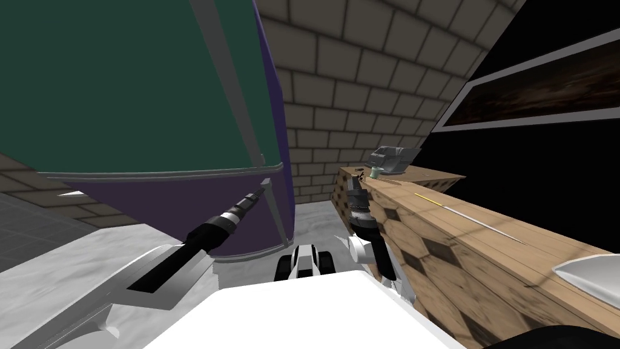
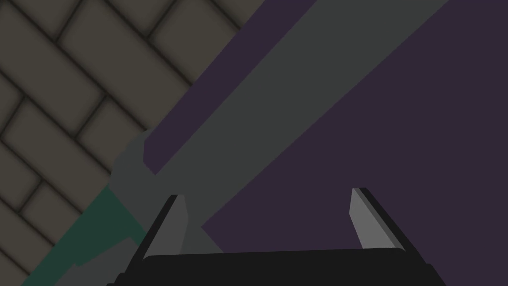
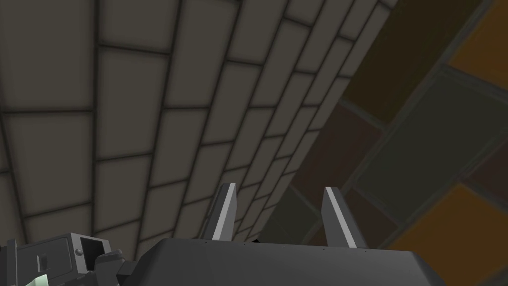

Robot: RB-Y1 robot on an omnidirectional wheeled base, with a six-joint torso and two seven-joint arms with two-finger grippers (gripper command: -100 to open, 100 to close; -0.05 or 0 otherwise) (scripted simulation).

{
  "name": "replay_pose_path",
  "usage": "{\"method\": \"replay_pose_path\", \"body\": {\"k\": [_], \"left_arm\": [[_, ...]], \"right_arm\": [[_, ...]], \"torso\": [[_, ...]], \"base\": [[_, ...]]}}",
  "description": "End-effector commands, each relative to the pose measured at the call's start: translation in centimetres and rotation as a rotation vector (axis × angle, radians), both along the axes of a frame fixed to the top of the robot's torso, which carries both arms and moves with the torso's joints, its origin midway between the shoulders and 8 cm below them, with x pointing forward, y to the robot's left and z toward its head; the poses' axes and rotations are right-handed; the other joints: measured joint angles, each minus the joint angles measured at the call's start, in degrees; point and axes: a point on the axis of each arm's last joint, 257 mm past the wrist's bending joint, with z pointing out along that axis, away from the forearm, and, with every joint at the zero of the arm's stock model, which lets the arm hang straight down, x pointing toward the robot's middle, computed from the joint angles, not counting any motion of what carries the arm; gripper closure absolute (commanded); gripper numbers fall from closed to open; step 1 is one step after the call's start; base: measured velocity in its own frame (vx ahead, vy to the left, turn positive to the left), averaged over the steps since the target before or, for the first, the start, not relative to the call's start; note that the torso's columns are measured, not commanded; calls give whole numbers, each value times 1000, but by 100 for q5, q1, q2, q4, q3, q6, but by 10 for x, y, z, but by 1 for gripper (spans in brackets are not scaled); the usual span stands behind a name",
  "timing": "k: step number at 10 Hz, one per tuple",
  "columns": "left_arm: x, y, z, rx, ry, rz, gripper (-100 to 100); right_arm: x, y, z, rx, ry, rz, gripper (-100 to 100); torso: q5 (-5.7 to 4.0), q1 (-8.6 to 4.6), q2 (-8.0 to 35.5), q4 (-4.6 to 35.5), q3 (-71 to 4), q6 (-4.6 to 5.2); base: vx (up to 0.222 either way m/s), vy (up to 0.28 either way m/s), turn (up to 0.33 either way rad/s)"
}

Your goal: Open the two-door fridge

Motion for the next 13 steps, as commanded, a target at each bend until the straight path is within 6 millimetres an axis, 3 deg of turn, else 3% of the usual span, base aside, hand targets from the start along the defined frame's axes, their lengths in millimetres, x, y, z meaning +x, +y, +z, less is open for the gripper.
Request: {"method": "replay_pose_path", "body": {"k": [1,4,5,8,13], "left_arm": [[-5,-15,26,10,-43,-33,-100],[-7,-10,12,10,-6,-18,-100],[-7,-8,11,11,-3,-15,100],[-11,-32,13,7,-9,-98,100],[-21,-67,13,-1,-7,-229,100]], "right_arm": [[0,0,0,0,0,0,0],[0,0,0,0,0,0,0],[0,0,0,0,0,0,0],[0,0,0,0,0,0,0],[0,0,0,0,0,0,0]], "torso": [[-9,-19,-1,3,-4,5],[-6,-24,2,-5,1,1],[8,-5,10,-15,14,-7],[51,106,115,8,85,-41],[32,50,22,-18,26,-41]], "base": [[30,6,-24],[-10,9,24],[-11,7,11],[-278,187,-123],[-319,248,-119]]}}
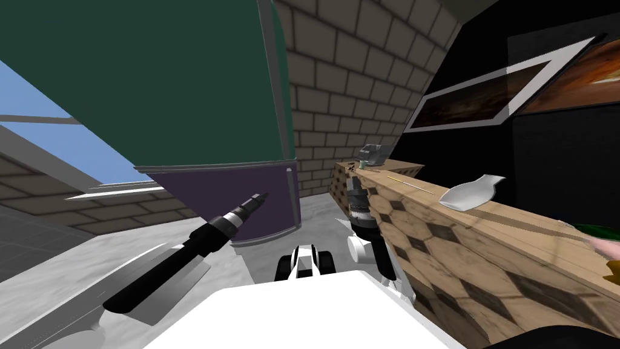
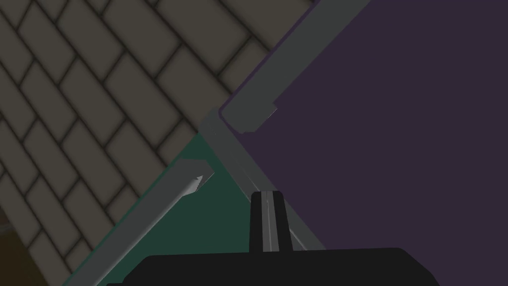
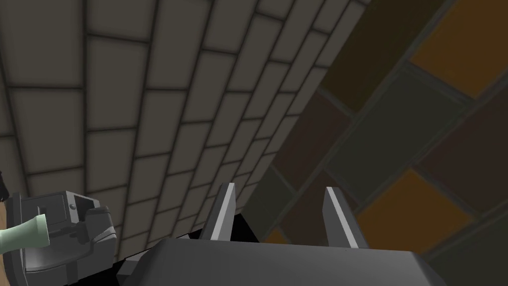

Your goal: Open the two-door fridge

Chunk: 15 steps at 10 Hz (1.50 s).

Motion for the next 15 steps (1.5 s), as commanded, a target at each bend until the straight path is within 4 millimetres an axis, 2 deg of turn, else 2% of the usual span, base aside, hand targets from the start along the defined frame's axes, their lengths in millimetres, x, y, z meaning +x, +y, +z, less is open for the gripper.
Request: {"method": "replay_pose_path", "body": {"k": [1,3,4,5,8,10,15], "left_arm": [[-4,-11,0,-3,1,-44,100],[-9,-24,-1,-7,5,-95,100],[-8,-20,-1,-4,5,-78,100],[0,-8,-11,2,22,-52,-100],[14,16,-26,12,47,5,-100],[23,30,-27,12,47,40,-100],[42,56,-1,7,6,113,-100]], "right_arm": [[0,0,0,0,0,0,0],[0,0,0,0,0,0,0],[0,0,0,0,0,0,0],[0,0,0,0,0,0,0],[0,0,0,0,0,0,0],[0,0,0,0,0,0,0],[0,0,0,1,0,0,0]], "torso": [[4,9,8,4,6,-1],[-18,-59,21,7,14,1],[-10,-28,41,13,26,1],[-4,-19,2,5,7,-3],[-4,-18,-5,-1,-3,0],[-2,-11,32,11,21,-1],[-3,-8,31,10,21,0]], "base": [[-251,142,-44],[-258,71,-96],[-137,45,-32],[-15,-6,6],[55,-38,0],[86,-68,2],[181,-144,5]]}}
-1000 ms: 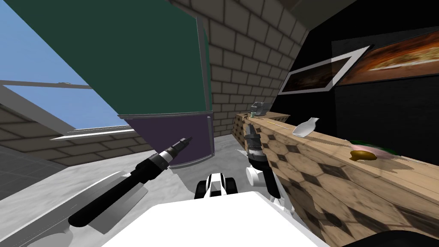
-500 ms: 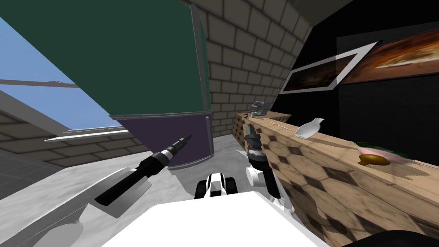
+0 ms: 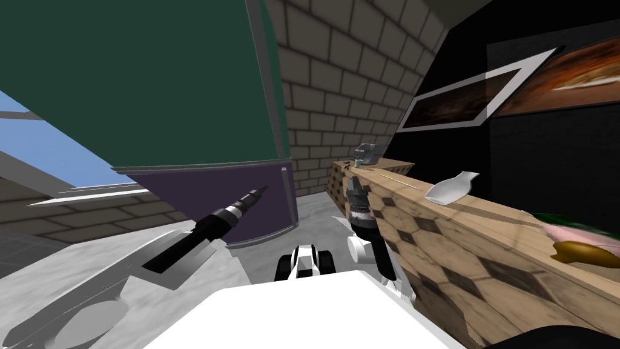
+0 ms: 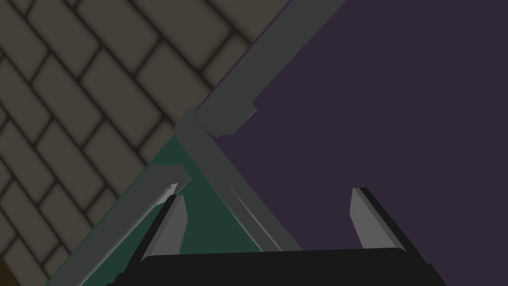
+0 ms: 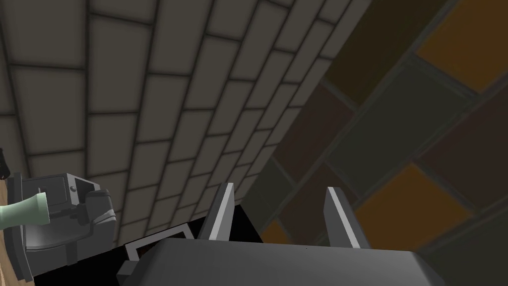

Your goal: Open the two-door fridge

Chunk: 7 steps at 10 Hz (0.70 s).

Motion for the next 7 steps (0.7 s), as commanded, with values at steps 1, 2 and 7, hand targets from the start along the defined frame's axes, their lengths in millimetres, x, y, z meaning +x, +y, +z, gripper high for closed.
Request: {"method": "replay_pose_path", "body": {"k": [1,2,7], "left_arm": [[12,23,6,3,-4,59,-100],[17,34,8,1,-5,84,-100],[31,64,31,2,-31,162,-100]], "right_arm": [[0,0,0,0,0,0,0],[0,0,0,0,0,0,0],[0,0,0,0,0,0,0]], "torso": [[4,7,6,2,4,-1],[3,3,1,1,1,0],[3,7,-6,-2,-4,0]], "base": [[184,-167,9],[183,-173,1],[181,-141,5]]}}
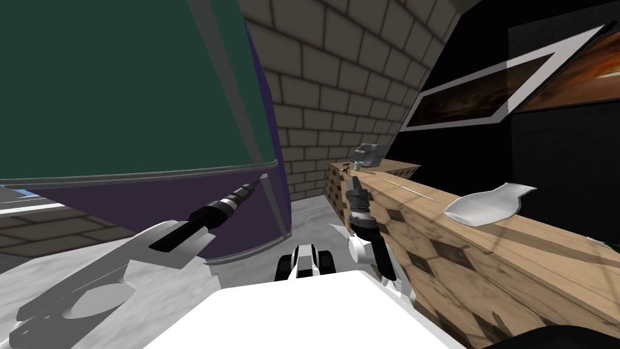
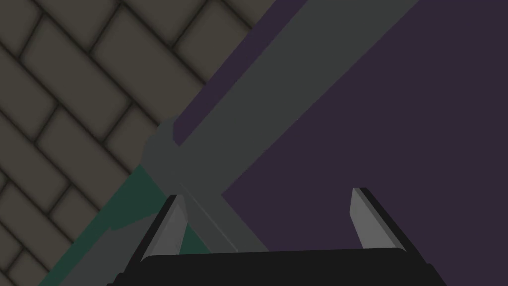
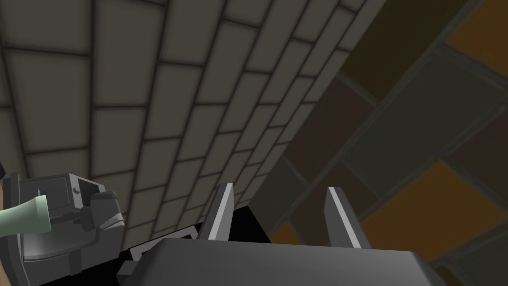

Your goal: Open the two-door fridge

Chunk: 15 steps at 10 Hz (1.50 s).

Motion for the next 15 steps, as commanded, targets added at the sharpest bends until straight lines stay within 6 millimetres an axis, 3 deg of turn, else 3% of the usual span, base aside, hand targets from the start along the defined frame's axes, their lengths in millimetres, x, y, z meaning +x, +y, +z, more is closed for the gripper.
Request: {"method": "replay_pose_path", "body": {"k": [1,4,5,6,7,9,15], "left_arm": [[4,10,16,4,-17,29,-100],[1,8,16,6,-13,23,-100],[1,8,16,6,-13,24,100],[-6,-17,18,11,-15,-40,100],[-6,-17,18,11,-15,-40,100],[-15,-41,20,14,-18,-105,100],[-51,-112,25,10,-20,-299,100]], "right_arm": [[0,0,0,0,0,0,0],[0,0,0,0,0,0,0],[0,0,0,0,0,0,0],[0,0,0,0,0,0,0],[0,0,0,0,0,0,0],[0,0,0,0,0,0,0],[0,0,0,-1,0,0,0]], "torso": [[-4,-16,6,1,3,0],[7,22,-2,0,0,2],[5,15,13,2,7,0],[2,4,26,10,16,5],[13,20,76,8,48,25],[14,28,56,18,39,-21],[3,20,38,25,20,-15]], "base": [[174,-154,31],[87,-38,-2],[10,-3,11],[-205,145,-54],[-262,194,-125],[-300,159,-64],[-341,198,-66]]}}
